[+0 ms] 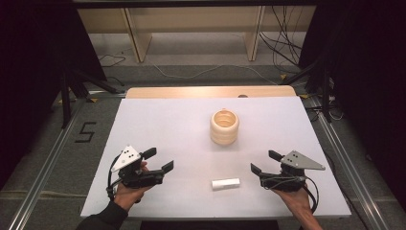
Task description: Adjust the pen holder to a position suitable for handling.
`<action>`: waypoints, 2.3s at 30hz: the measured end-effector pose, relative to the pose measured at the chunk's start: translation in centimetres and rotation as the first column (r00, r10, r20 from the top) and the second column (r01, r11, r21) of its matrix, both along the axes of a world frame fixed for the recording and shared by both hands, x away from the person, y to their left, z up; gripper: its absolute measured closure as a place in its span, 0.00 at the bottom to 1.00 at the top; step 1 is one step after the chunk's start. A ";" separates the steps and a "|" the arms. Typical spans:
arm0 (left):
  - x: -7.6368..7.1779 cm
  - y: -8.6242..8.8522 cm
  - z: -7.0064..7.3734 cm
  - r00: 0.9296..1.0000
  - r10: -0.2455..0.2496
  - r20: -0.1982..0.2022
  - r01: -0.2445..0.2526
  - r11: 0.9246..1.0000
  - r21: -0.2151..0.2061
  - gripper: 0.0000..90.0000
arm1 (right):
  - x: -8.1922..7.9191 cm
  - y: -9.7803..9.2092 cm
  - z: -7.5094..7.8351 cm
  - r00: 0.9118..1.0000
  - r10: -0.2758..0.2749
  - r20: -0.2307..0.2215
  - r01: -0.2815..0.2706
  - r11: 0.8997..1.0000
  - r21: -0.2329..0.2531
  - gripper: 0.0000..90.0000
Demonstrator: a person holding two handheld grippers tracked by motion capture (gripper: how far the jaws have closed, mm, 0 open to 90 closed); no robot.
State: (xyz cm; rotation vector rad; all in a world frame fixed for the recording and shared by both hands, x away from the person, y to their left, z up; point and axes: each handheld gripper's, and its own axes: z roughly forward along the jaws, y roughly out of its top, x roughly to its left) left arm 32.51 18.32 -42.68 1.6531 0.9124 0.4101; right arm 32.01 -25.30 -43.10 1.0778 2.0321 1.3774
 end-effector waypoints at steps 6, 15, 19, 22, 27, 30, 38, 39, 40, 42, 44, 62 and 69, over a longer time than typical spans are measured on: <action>0.0 0.0 0.0 1.000 0.000 0.001 0.000 1.000 0.000 0.17 | 0.1 0.0 0.0 1.000 0.001 -0.002 -0.001 1.000 -0.004 0.20; 0.0 0.0 0.0 1.000 0.000 0.002 0.000 1.000 -0.001 0.17 | 0.3 0.1 -0.1 1.000 0.009 -0.004 -0.009 1.000 -0.015 0.20; 0.0 0.0 0.0 1.000 0.001 0.002 -0.001 1.000 -0.002 0.17 | 0.4 0.1 0.1 1.000 0.015 -0.002 -0.015 1.000 -0.023 0.20; 0.0 0.0 0.0 1.000 0.000 0.003 0.000 1.000 -0.002 0.17 | 0.5 0.2 0.1 1.000 0.020 -0.006 -0.020 0.999 -0.025 0.20; 0.0 0.0 0.1 1.000 0.001 0.004 -0.001 1.000 -0.003 0.17 | 0.7 0.3 0.1 1.000 0.018 -0.013 -0.018 1.000 -0.023 0.21; 0.0 -0.1 0.1 1.000 0.001 0.004 -0.001 1.000 -0.004 0.17 | 1.0 0.4 0.3 1.000 0.009 -0.009 -0.009 1.000 -0.027 0.22; 0.0 -0.1 0.0 1.000 0.003 0.004 -0.003 1.000 -0.004 0.17 | 1.8 0.4 0.4 1.000 -0.001 -0.003 0.001 1.000 -0.031 0.23; 0.1 -0.1 0.0 1.000 0.003 0.004 -0.003 1.000 -0.004 0.17 | 1.9 0.4 0.4 1.000 -0.005 -0.004 0.005 0.999 -0.032 0.23; 0.0 -0.1 0.0 1.000 0.003 0.004 -0.003 1.000 -0.004 0.17 | 2.1 0.3 0.5 1.000 -0.013 -0.007 0.013 1.000 -0.029 0.23; 0.0 -0.1 0.1 1.000 0.004 0.005 -0.004 1.000 -0.003 0.17 | 2.4 0.2 0.5 1.000 -0.019 -0.008 0.019 0.999 -0.026 0.24; 0.1 -0.1 0.1 1.000 0.004 0.004 -0.004 1.000 -0.003 0.17 | 2.5 0.2 0.5 1.000 -0.022 -0.006 0.022 0.999 -0.026 0.24; 0.0 0.0 0.1 1.000 0.009 0.008 -0.009 1.000 -0.004 0.17 | 6.6 0.4 -0.3 0.995 -0.103 -0.014 0.102 0.994 -0.050 0.48; 0.1 0.0 0.1 1.000 0.011 0.008 -0.011 1.000 -0.009 0.17 | 9.1 0.4 -1.1 0.990 -0.137 -0.043 0.135 0.990 -0.046 0.57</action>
